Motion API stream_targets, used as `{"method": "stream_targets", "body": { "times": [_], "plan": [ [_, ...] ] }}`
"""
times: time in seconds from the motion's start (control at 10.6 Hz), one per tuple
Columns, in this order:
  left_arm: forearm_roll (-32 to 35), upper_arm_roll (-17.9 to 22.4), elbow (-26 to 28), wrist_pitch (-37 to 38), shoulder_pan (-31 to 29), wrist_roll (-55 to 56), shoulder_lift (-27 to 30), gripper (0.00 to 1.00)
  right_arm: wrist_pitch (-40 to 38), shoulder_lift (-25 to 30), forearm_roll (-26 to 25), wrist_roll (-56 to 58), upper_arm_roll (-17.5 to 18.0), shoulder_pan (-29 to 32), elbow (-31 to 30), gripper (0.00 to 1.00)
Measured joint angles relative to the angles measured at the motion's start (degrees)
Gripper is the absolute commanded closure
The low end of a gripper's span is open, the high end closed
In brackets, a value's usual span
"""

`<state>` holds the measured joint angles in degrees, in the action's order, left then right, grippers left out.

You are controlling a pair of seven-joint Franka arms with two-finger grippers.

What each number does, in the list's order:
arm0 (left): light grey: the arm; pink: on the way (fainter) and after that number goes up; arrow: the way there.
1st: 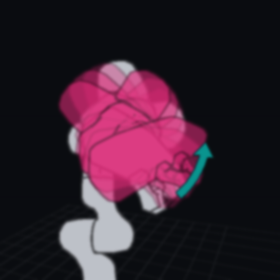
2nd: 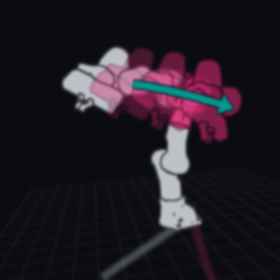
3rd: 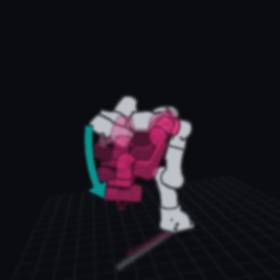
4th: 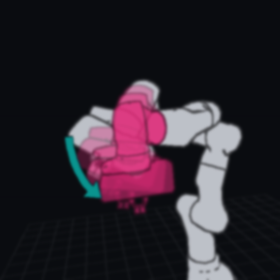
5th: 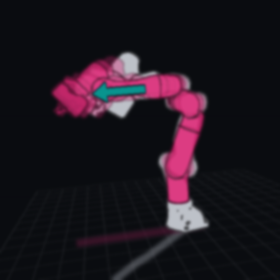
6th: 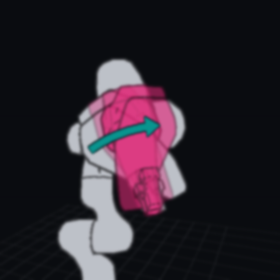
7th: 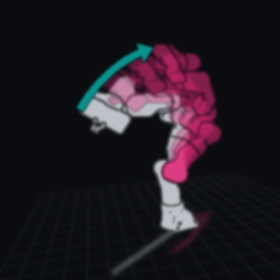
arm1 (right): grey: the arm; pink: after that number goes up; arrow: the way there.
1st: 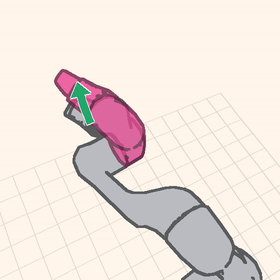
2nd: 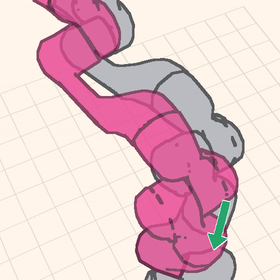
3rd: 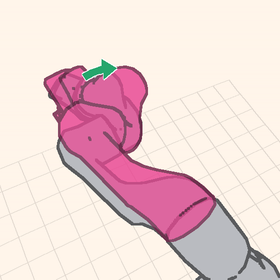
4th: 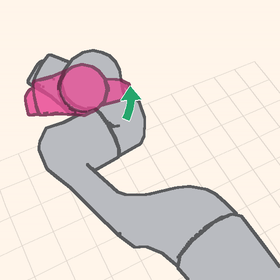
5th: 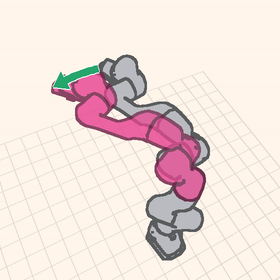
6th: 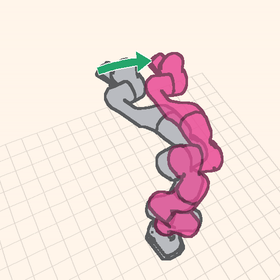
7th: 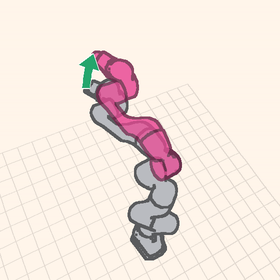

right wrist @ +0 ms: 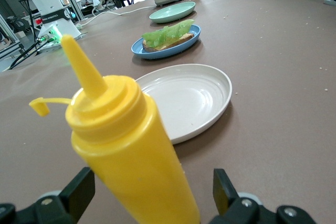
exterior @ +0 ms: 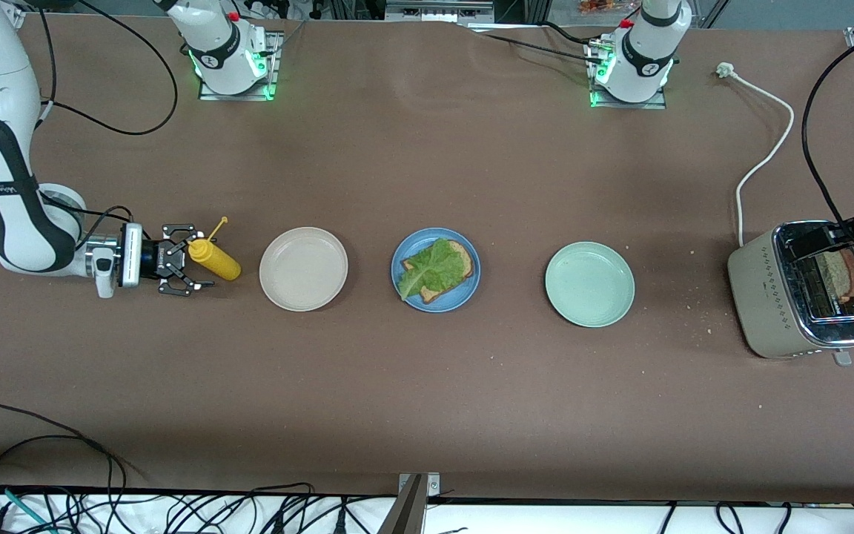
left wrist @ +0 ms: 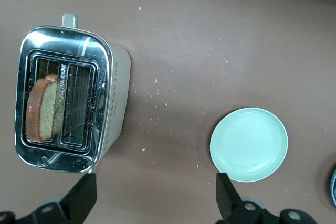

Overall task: Make sandwich in blue plate with both arms
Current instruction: 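Close the right gripper around the yellow mustard bottle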

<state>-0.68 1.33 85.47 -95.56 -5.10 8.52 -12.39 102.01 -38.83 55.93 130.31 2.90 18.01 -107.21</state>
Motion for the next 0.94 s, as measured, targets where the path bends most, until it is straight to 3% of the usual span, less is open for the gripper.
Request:
{"method": "stream_targets", "body": {
  "times": [0.19,0.38,0.66,0.94],
  "plan": [
    [0.0,0.0,0.0,0.0,0.0,0.0,0.0,0.0,0.0,0.0,1.2,0.0,1.0,-0.2,0.0,0.67],
    [0.0,0.0,0.0,0.0,0.0,0.0,0.0,0.0,0.0,0.0,1.3,0.0,1.3,-0.9,0.0,1.0],
    [0.0,0.0,0.0,0.0,0.0,0.0,0.0,0.0,0.0,0.0,1.3,-1.7,1.3,-1.2,0.1,1.0],
    [0.0,0.0,0.0,0.0,0.0,0.0,0.0,0.0,0.0,0.9,-0.6,-11.4,1.3,-1.3,1.4,1.0]
  ]
}}
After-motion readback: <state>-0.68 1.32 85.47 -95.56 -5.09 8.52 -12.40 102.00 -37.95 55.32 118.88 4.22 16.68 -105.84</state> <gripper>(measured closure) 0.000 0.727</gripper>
